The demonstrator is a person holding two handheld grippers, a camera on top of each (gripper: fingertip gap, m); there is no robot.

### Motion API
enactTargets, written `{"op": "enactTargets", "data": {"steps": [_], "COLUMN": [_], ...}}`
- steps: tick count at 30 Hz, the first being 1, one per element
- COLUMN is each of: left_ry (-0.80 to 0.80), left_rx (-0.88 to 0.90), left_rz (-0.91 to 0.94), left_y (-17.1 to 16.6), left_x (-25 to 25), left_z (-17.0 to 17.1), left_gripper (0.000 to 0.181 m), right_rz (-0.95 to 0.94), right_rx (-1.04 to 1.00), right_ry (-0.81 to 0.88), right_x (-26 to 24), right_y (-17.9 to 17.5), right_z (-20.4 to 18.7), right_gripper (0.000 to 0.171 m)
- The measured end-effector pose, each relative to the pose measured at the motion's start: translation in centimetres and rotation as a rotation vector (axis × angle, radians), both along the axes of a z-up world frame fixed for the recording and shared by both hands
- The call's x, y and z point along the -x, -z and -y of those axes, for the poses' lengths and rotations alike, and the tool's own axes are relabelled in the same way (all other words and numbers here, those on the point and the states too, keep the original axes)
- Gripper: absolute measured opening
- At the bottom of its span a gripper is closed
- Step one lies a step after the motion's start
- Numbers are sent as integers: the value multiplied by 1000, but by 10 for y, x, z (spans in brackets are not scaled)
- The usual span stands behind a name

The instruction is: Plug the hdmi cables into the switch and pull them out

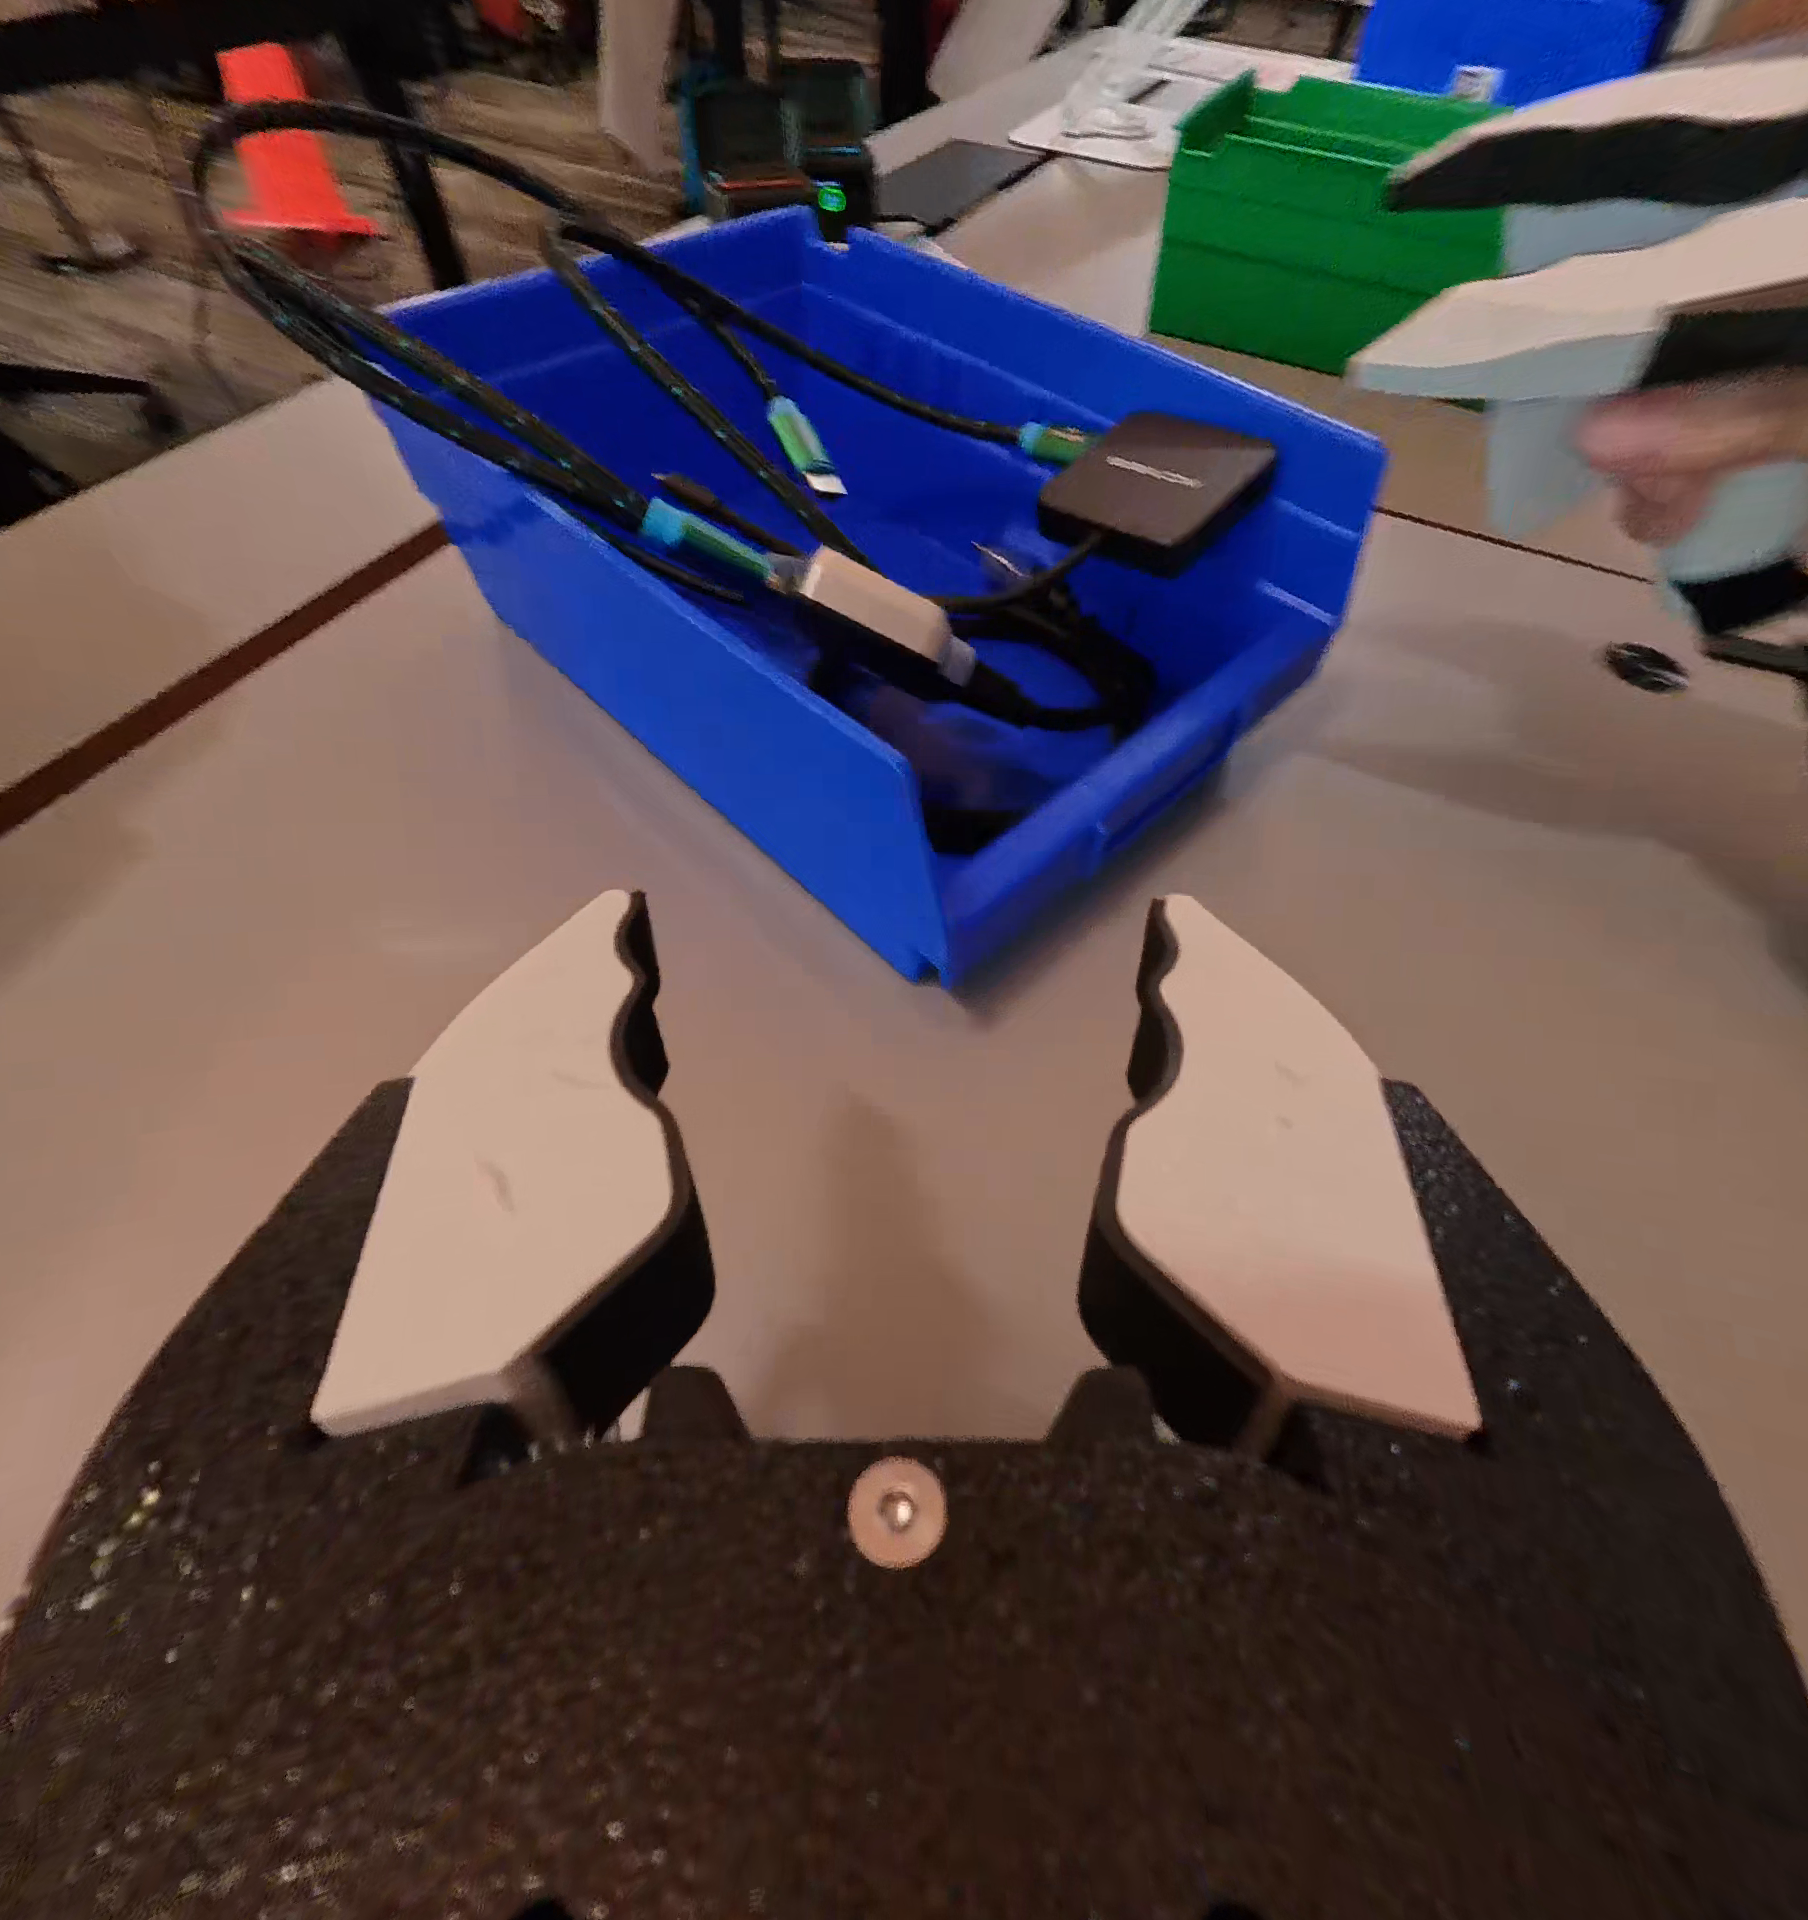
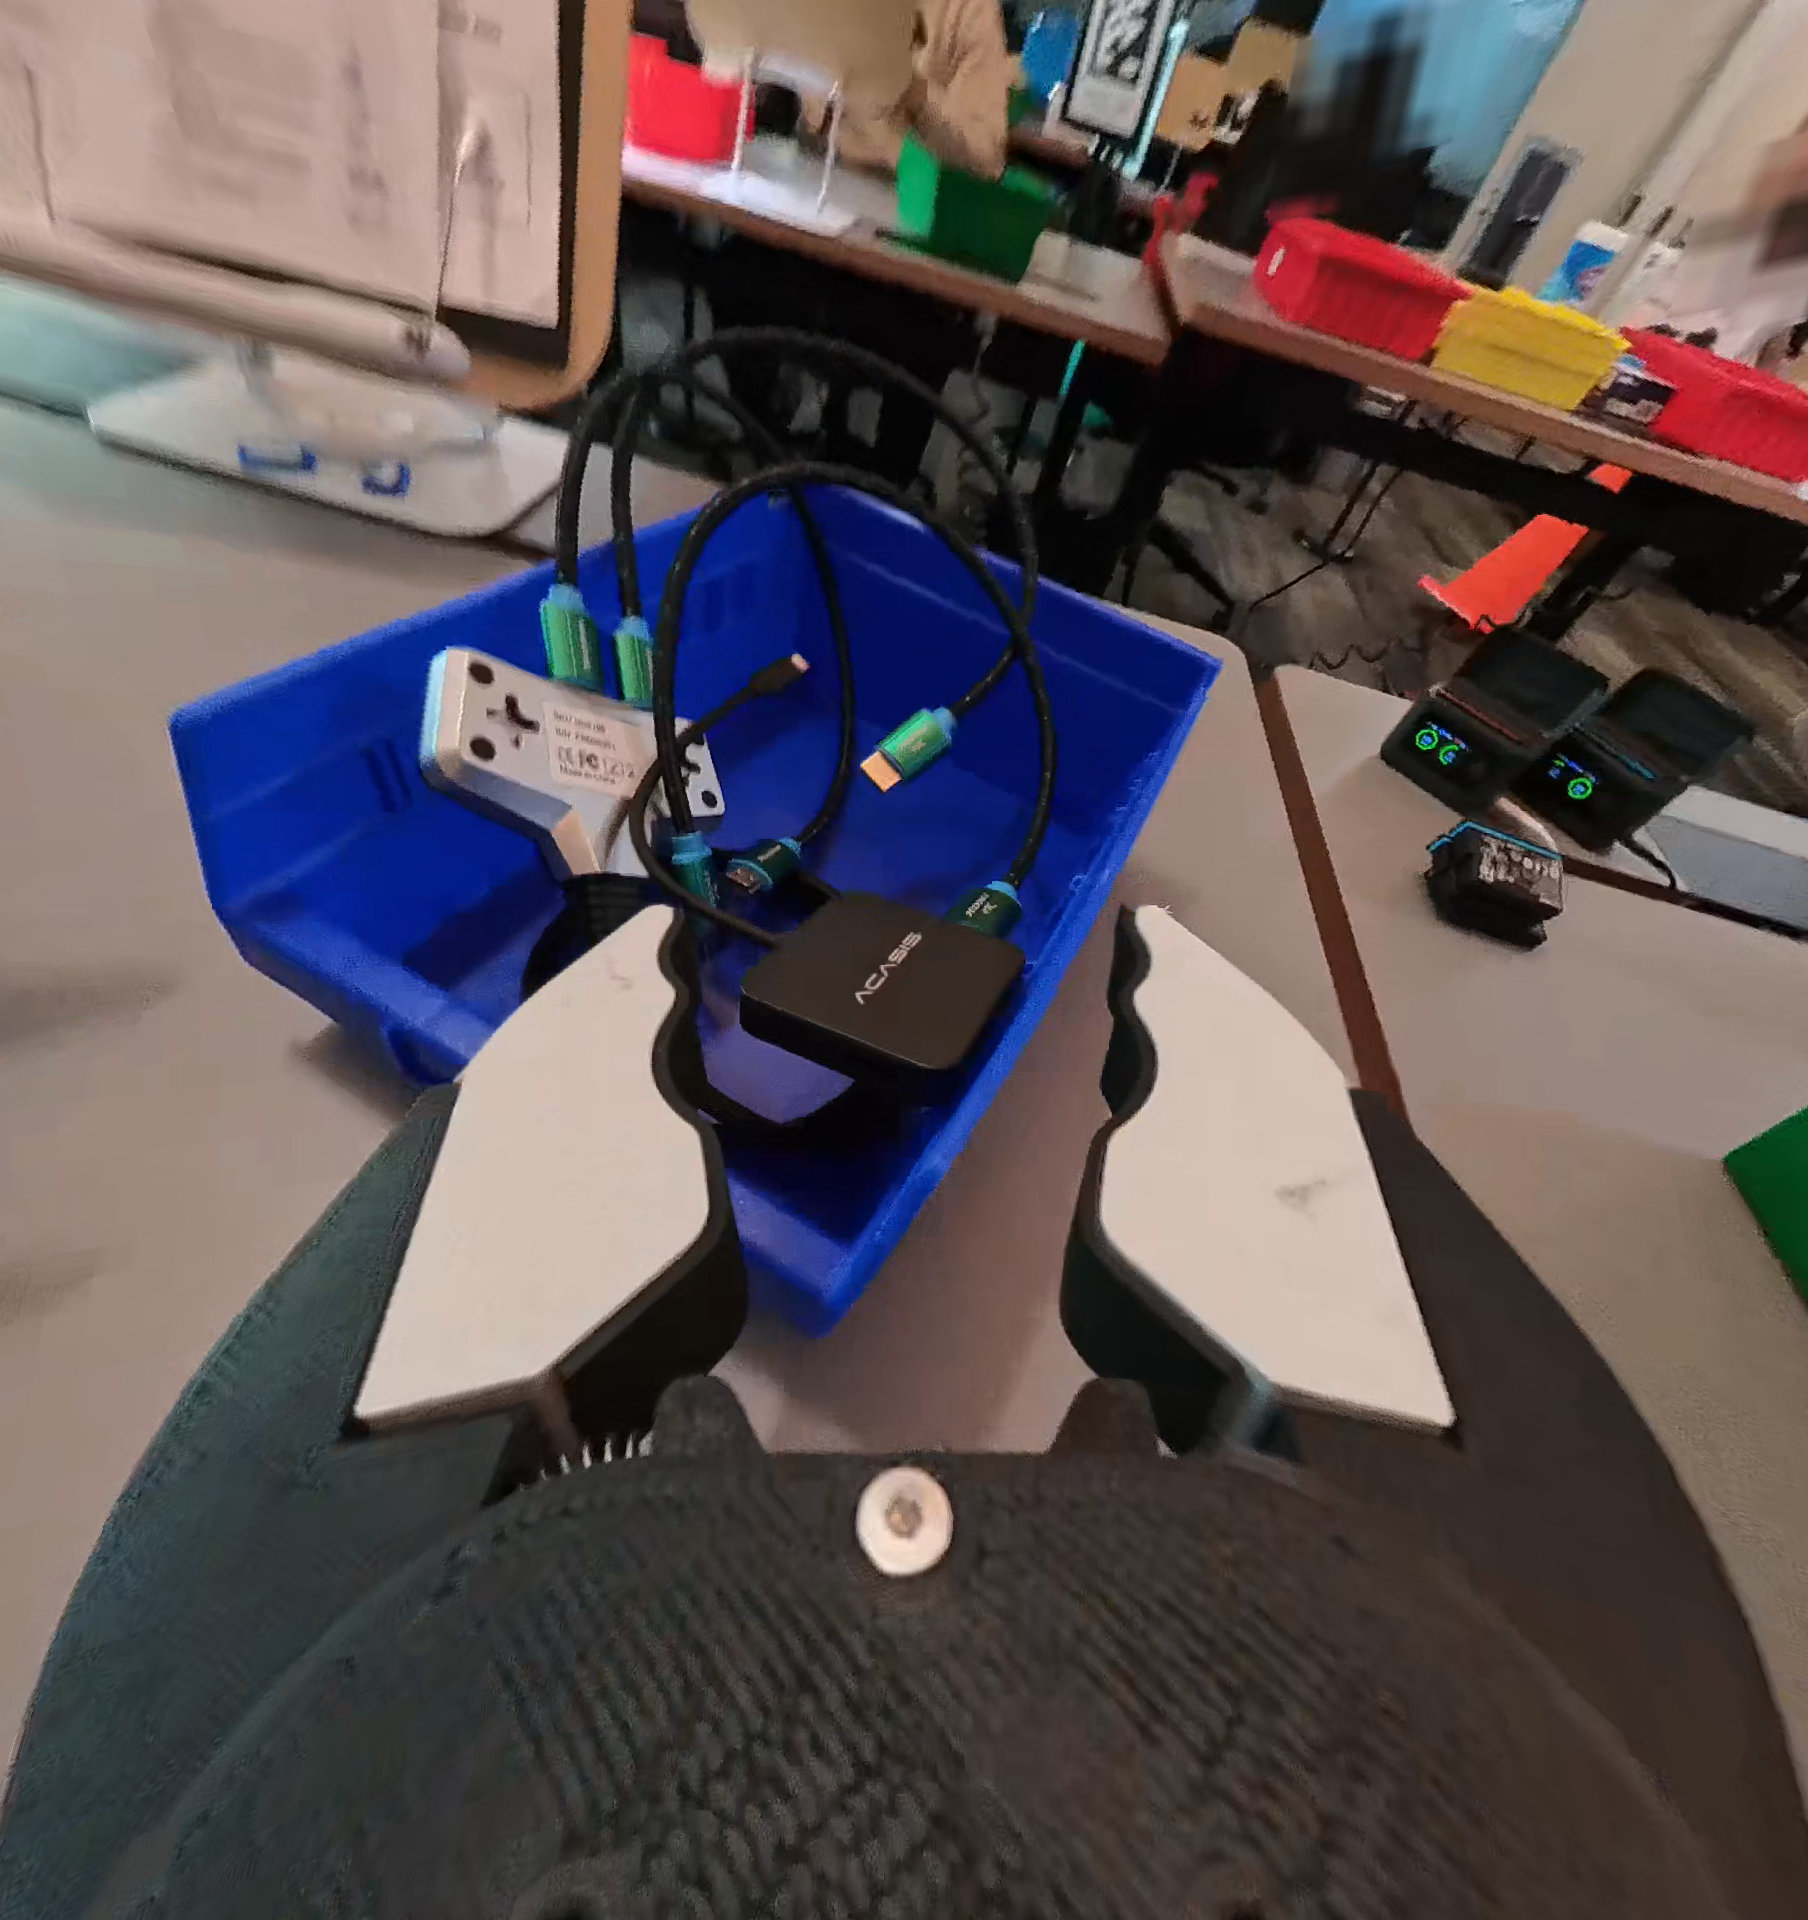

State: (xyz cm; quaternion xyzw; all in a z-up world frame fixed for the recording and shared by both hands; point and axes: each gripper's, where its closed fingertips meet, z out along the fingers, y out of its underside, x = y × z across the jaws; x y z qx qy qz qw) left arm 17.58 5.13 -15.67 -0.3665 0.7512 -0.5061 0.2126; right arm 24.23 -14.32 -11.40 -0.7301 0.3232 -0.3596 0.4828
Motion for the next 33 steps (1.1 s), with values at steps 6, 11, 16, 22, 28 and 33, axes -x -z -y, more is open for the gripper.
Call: {"op": "enactTargets", "data": {"steps": [6, 11, 16, 22, 28, 33], "left_ry": [-200, -331, -300, -339, -385, -505], "left_rx": [21, -88, -193, -291, -231, -187], "left_rz": [-38, -74, -67, -17, -26, -24], "left_y": [16, 37, 41, 40, 40, 39], "left_x": [-51, -78, -88, -79, -9, 68], "left_z": [24, 28, 25, -34, -105, -171], "left_gripper": [88, 71, 15, 7, 6, 6], "right_rz": [84, 95, 101, 80, 60, 7], "right_rx": [-105, -136, -141, -172, -183, -234], "right_ry": [108, 105, 122, 54, -163, -470], "right_x": [-5, -7, -10, -5, 25, 79], "right_y": [-19, -20, -18, -20, -28, -36], "right_z": [29, 34, 34, 12, -60, -157], "right_gripper": [78, 84, 90, 93, 91, 99]}}
